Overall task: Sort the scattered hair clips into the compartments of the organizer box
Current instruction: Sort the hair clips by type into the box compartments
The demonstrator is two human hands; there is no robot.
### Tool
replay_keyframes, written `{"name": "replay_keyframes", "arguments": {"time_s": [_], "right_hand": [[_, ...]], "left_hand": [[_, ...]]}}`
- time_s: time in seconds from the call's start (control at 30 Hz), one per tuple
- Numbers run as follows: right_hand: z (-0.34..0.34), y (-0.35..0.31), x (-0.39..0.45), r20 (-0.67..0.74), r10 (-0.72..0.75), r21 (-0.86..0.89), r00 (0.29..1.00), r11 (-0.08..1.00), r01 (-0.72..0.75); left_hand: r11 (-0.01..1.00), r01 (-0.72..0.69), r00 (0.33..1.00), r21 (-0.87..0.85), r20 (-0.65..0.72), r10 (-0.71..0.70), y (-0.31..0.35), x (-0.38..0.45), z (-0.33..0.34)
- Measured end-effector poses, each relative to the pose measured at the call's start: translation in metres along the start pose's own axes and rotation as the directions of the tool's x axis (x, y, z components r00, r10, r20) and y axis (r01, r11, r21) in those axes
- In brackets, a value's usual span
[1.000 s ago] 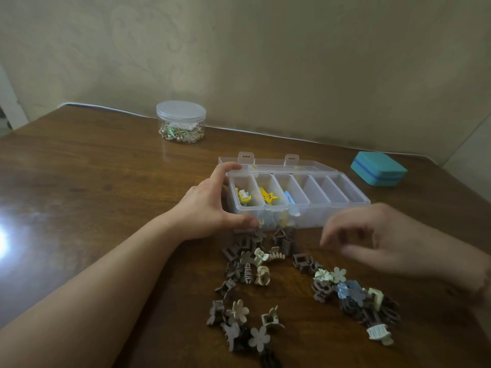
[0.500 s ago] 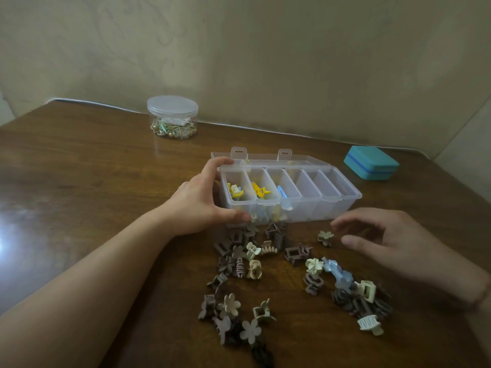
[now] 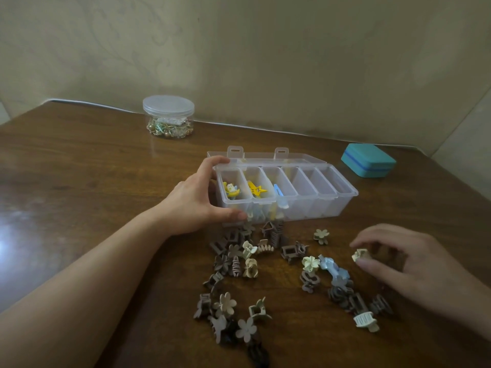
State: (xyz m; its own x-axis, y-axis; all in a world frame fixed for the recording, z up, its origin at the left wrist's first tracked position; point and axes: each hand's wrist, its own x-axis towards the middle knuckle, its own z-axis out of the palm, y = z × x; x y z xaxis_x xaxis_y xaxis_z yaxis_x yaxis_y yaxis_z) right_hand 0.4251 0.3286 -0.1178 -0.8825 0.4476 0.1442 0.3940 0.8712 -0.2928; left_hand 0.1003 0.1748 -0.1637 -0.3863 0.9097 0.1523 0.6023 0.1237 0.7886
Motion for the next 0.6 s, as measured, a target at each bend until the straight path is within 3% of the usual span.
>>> {"name": "replay_keyframes", "arguments": {"time_s": [0.23, 0.33, 0.5, 0.6], "right_hand": [[0.013, -0.037, 0.035, 0.19, 0.035, -0.1, 0.981, 0.995, -0.016], [0.006, -0.037, 0.048, 0.245, 0.056, -0.055, 0.968, 0.998, -0.044], [-0.027, -0.032, 0.074, 0.067, 0.019, 0.345, 0.998, 0.938, -0.041], [-0.028, -0.036, 0.104, -0.071, 0.032, 0.487, 0.997, 0.873, 0.007]], "left_hand": [[1.0, -0.008, 1.0, -0.009, 0.005, 0.008, 0.0, 0.0, -0.001], [1.0, -0.004, 1.0, -0.004, 0.004, 0.004, 0.0, 0.0, -0.002], [1.0, -0.002, 1.0, 0.003, 0.001, 0.002, -0.001, 0.0, -0.001], [1.0, 0.001, 1.0, 0.003, 0.003, -0.001, 0.001, -0.001, -0.001]]}}
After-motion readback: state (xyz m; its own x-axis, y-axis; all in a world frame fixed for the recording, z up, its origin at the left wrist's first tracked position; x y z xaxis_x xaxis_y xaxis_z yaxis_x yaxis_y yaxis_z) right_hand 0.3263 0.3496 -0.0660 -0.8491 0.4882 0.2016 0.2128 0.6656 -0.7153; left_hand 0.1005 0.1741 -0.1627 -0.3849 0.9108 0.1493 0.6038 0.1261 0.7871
